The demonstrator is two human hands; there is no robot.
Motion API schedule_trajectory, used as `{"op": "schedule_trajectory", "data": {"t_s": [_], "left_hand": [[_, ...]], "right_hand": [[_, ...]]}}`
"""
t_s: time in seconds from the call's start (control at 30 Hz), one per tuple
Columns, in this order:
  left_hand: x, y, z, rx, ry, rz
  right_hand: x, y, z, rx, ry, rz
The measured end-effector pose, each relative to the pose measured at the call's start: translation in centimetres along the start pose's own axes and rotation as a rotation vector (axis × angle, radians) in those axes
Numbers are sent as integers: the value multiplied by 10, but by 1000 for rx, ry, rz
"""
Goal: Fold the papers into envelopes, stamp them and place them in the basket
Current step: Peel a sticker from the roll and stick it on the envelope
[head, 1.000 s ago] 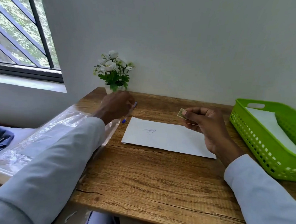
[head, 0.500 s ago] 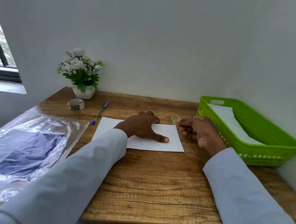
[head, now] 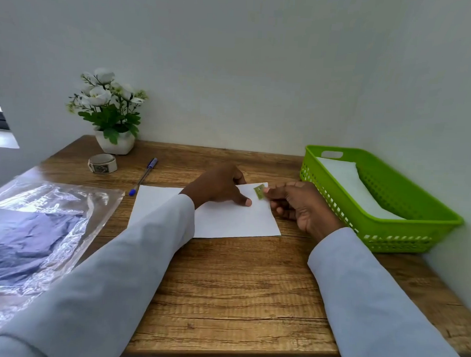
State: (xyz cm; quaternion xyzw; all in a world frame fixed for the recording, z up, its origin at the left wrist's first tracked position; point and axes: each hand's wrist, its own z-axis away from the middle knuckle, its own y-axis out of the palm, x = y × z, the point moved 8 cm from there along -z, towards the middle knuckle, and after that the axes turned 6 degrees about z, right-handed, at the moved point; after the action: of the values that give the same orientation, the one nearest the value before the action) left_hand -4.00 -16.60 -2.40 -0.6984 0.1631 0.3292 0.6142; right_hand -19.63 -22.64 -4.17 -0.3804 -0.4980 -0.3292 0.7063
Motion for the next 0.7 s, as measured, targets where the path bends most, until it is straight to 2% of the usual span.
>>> {"op": "schedule_trajectory", "data": {"t_s": [0.37,0.7], "left_hand": [[-2,-16,4,-67,56,199],[-6,-22,4,-152,105,205]], "right_hand": [[-3,1,-4,-21,40,-93],[2,2,1,-51,5,-124]]}}
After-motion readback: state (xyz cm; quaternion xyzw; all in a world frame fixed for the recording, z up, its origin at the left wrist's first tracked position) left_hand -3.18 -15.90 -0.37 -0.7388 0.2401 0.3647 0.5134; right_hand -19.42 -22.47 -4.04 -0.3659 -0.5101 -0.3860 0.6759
